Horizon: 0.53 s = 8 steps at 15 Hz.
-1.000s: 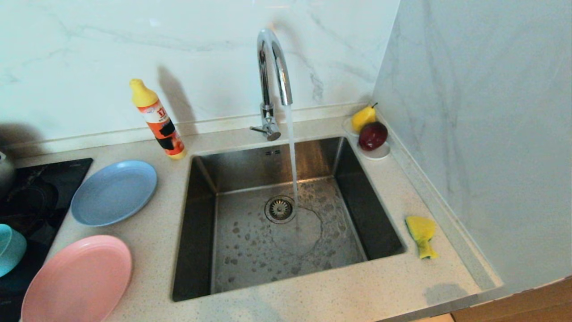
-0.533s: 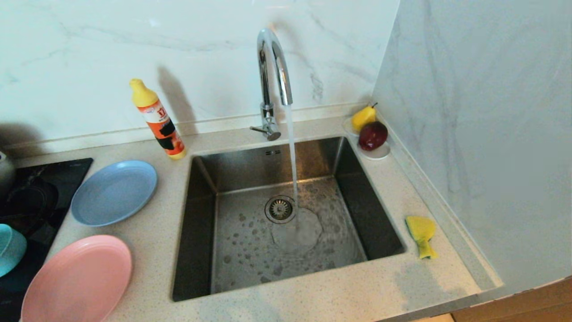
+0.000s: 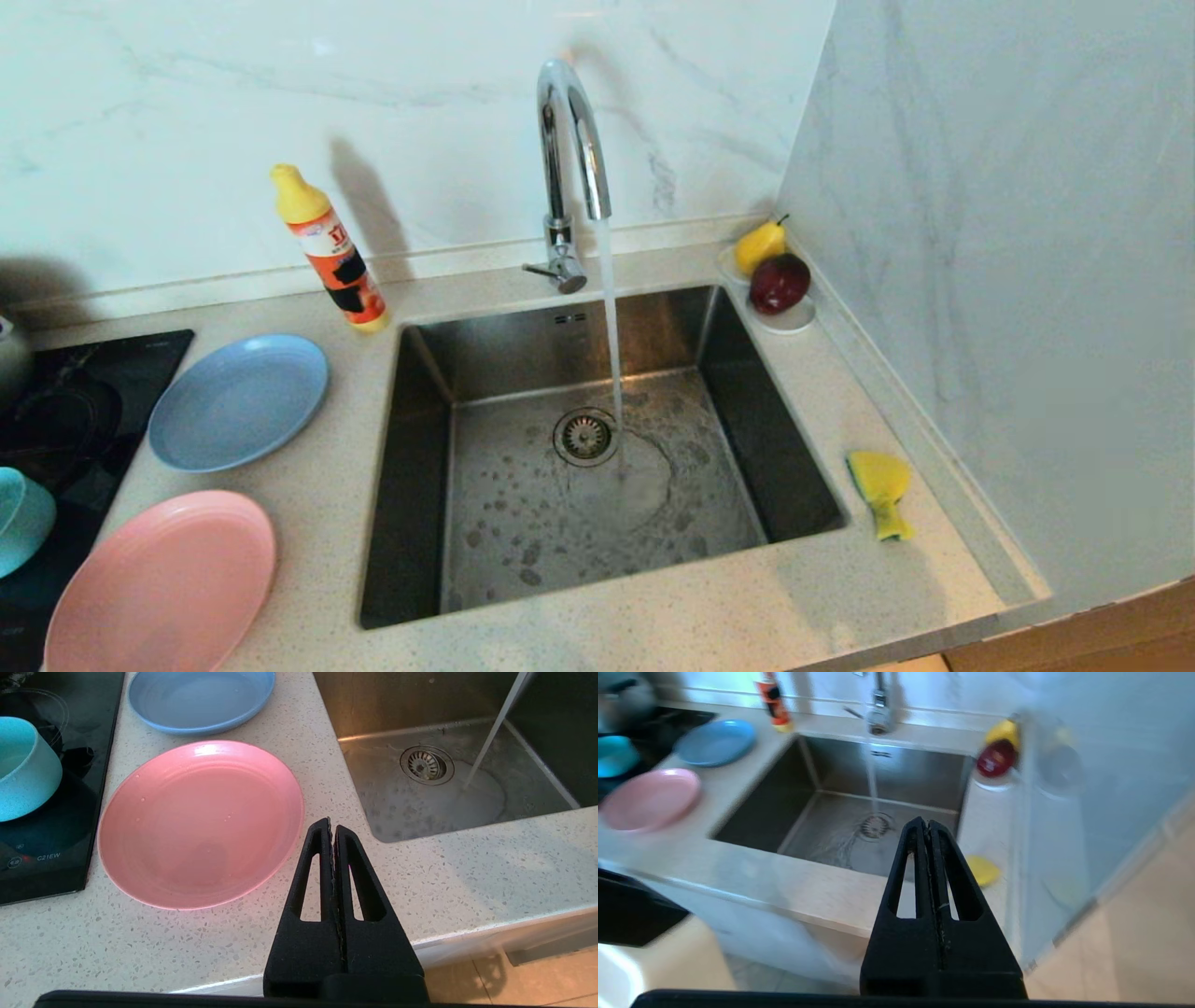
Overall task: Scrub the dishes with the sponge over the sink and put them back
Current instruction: Pick up a bowl and the sponge
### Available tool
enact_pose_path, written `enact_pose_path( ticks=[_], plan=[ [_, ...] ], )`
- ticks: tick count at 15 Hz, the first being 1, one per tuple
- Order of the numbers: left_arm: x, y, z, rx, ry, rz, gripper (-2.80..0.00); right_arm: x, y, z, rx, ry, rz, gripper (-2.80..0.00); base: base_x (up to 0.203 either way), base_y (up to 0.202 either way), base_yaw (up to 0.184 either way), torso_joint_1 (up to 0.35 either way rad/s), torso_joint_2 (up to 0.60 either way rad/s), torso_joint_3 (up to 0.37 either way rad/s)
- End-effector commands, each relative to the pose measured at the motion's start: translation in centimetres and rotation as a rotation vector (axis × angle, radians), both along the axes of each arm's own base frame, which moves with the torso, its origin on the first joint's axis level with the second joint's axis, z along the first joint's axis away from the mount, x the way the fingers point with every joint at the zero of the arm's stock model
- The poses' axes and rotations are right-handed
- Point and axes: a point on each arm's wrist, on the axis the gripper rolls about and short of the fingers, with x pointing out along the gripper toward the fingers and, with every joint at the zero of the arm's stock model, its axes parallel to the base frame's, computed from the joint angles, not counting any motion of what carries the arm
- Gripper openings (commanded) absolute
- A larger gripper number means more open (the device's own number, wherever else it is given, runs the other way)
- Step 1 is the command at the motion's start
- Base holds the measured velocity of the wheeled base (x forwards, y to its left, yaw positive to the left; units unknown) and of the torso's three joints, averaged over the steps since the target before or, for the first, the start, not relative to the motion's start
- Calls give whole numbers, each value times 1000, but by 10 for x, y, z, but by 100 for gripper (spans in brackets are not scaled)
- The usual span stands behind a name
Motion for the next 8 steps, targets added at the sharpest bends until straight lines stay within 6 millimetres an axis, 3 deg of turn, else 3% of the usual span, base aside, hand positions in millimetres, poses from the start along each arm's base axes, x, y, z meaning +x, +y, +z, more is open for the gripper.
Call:
enact_pose_path(
  ticks=[1,8],
  plan=[
    [1,0,-3,0,13,0,-280,15,3,18,-11,42,35,-280,0,0,0,0,0,0],
    [1,0,-3,0,14,0,-280,45,13,43,-51,106,163,-280,0,0,0,0,0,0]
  ],
)
